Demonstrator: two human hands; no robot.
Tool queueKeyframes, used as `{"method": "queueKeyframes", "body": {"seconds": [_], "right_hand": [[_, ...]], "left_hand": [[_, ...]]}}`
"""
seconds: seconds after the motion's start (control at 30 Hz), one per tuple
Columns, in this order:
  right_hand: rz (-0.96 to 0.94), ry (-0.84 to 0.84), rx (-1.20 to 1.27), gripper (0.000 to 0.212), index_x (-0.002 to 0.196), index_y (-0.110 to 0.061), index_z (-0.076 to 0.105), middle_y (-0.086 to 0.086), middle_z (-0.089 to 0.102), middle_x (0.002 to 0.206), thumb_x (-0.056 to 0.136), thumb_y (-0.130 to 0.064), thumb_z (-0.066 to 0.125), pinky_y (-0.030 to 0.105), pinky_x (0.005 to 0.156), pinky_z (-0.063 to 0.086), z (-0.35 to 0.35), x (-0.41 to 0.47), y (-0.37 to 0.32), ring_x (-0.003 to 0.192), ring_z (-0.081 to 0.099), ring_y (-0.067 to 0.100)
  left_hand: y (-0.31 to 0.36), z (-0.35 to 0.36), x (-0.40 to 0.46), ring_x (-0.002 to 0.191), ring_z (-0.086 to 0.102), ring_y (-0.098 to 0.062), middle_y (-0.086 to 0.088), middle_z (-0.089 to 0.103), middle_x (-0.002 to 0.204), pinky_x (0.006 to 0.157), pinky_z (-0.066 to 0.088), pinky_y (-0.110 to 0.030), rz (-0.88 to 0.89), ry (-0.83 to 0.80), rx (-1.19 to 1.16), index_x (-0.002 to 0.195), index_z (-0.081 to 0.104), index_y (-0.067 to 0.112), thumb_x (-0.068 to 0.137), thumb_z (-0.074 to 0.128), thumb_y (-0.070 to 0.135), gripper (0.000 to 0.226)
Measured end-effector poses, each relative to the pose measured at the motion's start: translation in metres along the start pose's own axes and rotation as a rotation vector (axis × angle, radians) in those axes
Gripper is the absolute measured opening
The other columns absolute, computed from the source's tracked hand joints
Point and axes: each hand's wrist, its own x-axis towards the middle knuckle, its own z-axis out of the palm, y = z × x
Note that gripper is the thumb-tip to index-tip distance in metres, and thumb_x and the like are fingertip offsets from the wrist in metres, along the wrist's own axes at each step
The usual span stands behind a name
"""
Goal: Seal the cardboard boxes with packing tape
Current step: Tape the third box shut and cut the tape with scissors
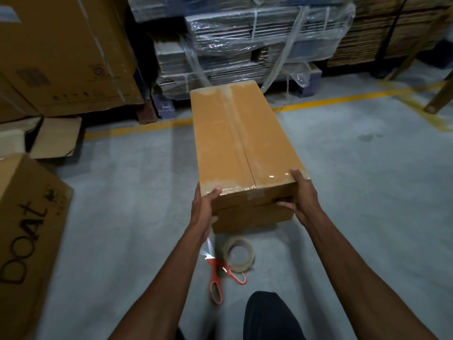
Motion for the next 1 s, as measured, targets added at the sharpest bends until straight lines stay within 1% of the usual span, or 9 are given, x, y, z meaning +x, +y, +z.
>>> {"method": "queueKeyframes", "body": {"seconds": [0.1,0.2,0.33,0.43,0.53,0.67,0.8,0.9,1.0], "right_hand": [[-0.073,-0.005,-0.075,0.041,0.107,-0.029,0.061,0.007,0.055,0.128,0.077,-0.05,0.08,0.055,0.068,0.063,0.038,-0.033,0.005,0.119,0.056,0.031],[-0.043,-0.104,-0.048,0.043,0.114,-0.025,0.056,0.006,0.054,0.126,0.083,-0.046,0.078,0.056,0.073,0.063,0.08,-0.072,0.034,0.117,0.057,0.028],[0.038,-0.187,-0.017,0.043,0.119,-0.026,0.051,0.008,0.049,0.131,0.088,-0.045,0.075,0.059,0.078,0.061,0.128,-0.113,0.091,0.12,0.055,0.03],[0.074,-0.216,-0.057,0.031,0.108,-0.03,0.052,0.004,0.051,0.124,0.09,-0.043,0.074,0.059,0.078,0.061,0.154,-0.136,0.126,0.119,0.054,0.03],[0.077,-0.227,-0.13,0.029,0.108,-0.031,0.053,0.004,0.051,0.125,0.091,-0.043,0.073,0.057,0.08,0.062,0.17,-0.145,0.157,0.119,0.054,0.029],[0.077,-0.212,-0.171,0.049,0.12,-0.029,0.048,0.007,0.05,0.137,0.085,-0.051,0.075,0.056,0.083,0.061,0.18,-0.151,0.184,0.125,0.053,0.031],[0.171,-0.206,-0.168,0.088,0.123,-0.029,0.047,0.005,0.052,0.134,0.055,-0.068,0.088,0.059,0.086,0.06,0.183,-0.156,0.176,0.123,0.055,0.031],[0.256,-0.22,-0.131,0.062,0.125,-0.026,0.045,0.01,0.056,0.134,0.078,-0.045,0.08,0.062,0.086,0.058,0.187,-0.162,0.167,0.121,0.061,0.037],[0.241,-0.193,-0.196,0.065,0.127,-0.032,0.046,0.007,0.059,0.135,0.077,-0.045,0.086,0.056,0.081,0.062,0.193,-0.167,0.163,0.122,0.062,0.033]], "left_hand": [[0.027,-0.042,-0.014,0.114,0.064,-0.027,-0.002,0.068,0.128,0.089,0.057,-0.056,0.062,0.081,0.03,0.134,0.059,0.03,0.078,0.081,0.036,0.06],[0.062,-0.101,-0.03,0.091,0.061,-0.024,0.0,0.068,0.095,0.07,0.051,-0.036,0.155,0.169,0.057,0.107,0.067,0.025,0.084,0.075,0.023,0.024],[0.083,-0.17,-0.058,0.106,0.058,-0.03,-0.001,0.066,0.106,0.087,0.053,-0.055,0.225,0.278,0.098,0.096,0.065,0.038,0.063,0.076,0.035,0.035],[0.067,-0.221,-0.072,0.105,0.058,-0.029,-0.009,0.066,0.118,0.087,0.053,-0.057,0.192,0.341,0.057,0.135,0.057,0.032,0.069,0.079,0.031,0.069],[0.042,-0.267,-0.068,0.108,0.062,-0.034,-0.01,0.069,0.112,0.089,0.053,-0.062,0.137,0.37,-0.011,0.135,0.06,0.019,0.065,0.082,0.031,0.074],[0.024,-0.287,-0.058,0.121,0.06,-0.035,-0.007,0.065,0.131,0.097,0.052,-0.065,0.133,0.437,-0.01,0.144,0.056,0.025,0.074,0.086,0.038,0.078],[0.006,-0.29,-0.046,0.132,0.057,-0.026,0.006,0.06,0.144,0.106,0.05,-0.057,0.173,0.515,-0.002,0.144,0.056,0.034,0.061,0.087,0.071,0.096],[0.01,-0.293,-0.045,0.131,0.058,-0.026,0.004,0.063,0.141,0.107,0.048,-0.06,0.139,0.563,-0.079,0.141,0.061,0.029,0.058,0.092,0.063,0.095],[0.025,-0.287,-0.052,0.13,0.057,-0.028,0.003,0.061,0.142,0.101,0.051,-0.063,0.112,0.585,-0.127,0.139,0.061,0.029,0.061,0.094,0.052,0.088]]}}
